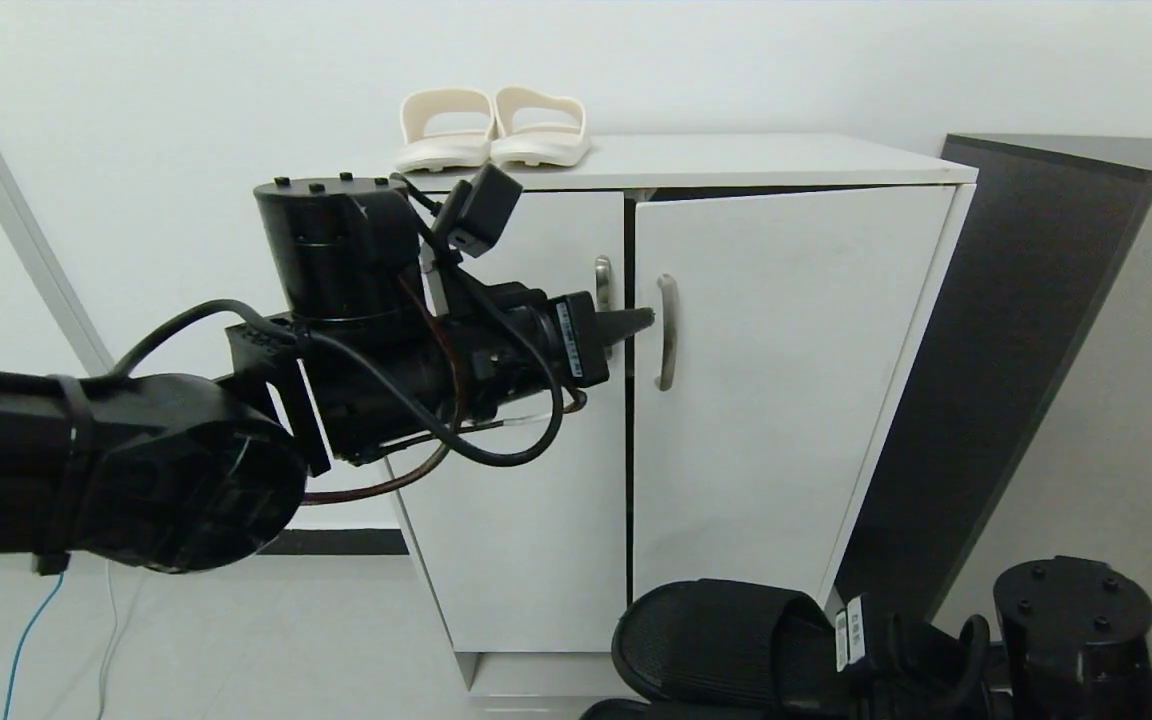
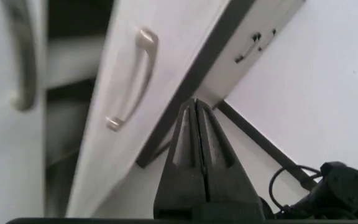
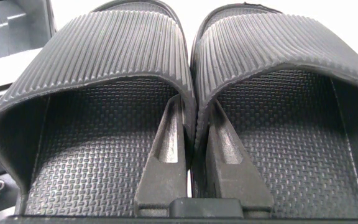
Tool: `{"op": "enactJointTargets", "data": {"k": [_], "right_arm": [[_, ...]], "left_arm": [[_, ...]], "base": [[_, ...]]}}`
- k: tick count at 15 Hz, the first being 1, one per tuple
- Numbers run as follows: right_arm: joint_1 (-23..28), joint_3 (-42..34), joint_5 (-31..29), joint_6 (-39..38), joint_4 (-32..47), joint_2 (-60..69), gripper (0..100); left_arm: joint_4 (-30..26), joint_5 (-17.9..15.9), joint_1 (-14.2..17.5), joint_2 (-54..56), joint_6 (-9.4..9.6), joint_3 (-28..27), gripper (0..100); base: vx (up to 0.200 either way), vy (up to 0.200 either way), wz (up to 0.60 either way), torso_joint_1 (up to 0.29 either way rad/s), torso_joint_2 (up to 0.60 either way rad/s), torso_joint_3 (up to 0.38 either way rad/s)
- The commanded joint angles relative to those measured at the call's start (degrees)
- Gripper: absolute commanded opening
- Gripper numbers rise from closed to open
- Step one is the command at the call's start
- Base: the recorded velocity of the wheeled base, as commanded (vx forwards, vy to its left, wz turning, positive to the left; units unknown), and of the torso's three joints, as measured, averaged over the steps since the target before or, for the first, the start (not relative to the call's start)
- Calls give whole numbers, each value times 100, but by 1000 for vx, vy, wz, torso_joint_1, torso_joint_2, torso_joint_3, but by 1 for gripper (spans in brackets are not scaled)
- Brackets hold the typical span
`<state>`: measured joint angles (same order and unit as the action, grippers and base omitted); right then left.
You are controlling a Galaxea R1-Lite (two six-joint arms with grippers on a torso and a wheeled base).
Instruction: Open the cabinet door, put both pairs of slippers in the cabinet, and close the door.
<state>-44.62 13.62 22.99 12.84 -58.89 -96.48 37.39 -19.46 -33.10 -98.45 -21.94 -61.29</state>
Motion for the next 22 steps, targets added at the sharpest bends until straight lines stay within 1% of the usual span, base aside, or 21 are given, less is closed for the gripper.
{"op": "enactJointTargets", "data": {"k": [1, 2, 3, 4, 5, 6, 7, 9, 11, 15, 18, 19, 21, 22], "right_arm": [[-12, 1, -5, 43, 1, -20, 0], [-12, 1, -5, 43, 9, -20, 0], [-12, 1, -5, 43, 9, -20, 0], [-12, 1, -5, 52, 1, -20, 0], [-12, 1, -5, 52, 1, -20, 0], [-12, -8, -5, 52, 1, -20, 0], [-12, -8, -14, 52, 1, -20, 0], [-12, -8, -14, 52, 1, -20, 0], [-12, -17, -14, 52, 9, -20, 0], [-29, -17, -14, 61, 9, -20, 0], [-47, -17, -14, 61, 9, -20, 0], [-47, -17, -14, 61, 9, -20, 0], [-47, -26, -14, 52, 18, -29, 0], [-47, -26, -14, 61, 18, -64, 0]], "left_arm": [[-4, -6, 198, -34, -12, -111, 0], [23, -6, 304, -148, -29, -190, 0], [128, -6, 374, -289, -100, -278, 0], [348, -14, 418, -482, -223, -401, 0], [436, -14, 445, -596, -284, -489, 0], [480, -6, 453, -886, -346, -805, 0], [454, -6, 453, -965, -355, -919, 0], [260, 38, 453, -1326, -355, -1456, 0], [32, 47, 462, -1422, -355, -1719, 0], [5, 47, 453, -1493, -355, -1807, 0], [-4, 47, 418, -1449, -355, -1772, 0], [5, 47, 383, -1431, -346, -1702, 0], [32, 47, 198, -1229, -337, -1420, 0], [76, 47, 31, -1106, -328, -1236, 0]], "base": [[0, 0, 0, 0, 0, 0], [0, 0, 0, 0, 0, 0], [0, 0, 0, 0, 0, 0], [0, 0, 0, 0, 0, 0], [0, 0, 0, 0, 0, 0], [0, 0, 0, 0, 0, 0], [0, 0, 0, 0, 0, 0], [0, 0, 0, 0, 0, 0], [0, 0, 0, 0, 0, 0], [0, 0, 0, 0, 0, 0], [0, 0, 0, 0, 0, 0], [-200, 0, 0, 2, 2, 7], [-200, 0, 0, 2, 7, -5], [-200, 0, 0, -2, 7, -2]]}}
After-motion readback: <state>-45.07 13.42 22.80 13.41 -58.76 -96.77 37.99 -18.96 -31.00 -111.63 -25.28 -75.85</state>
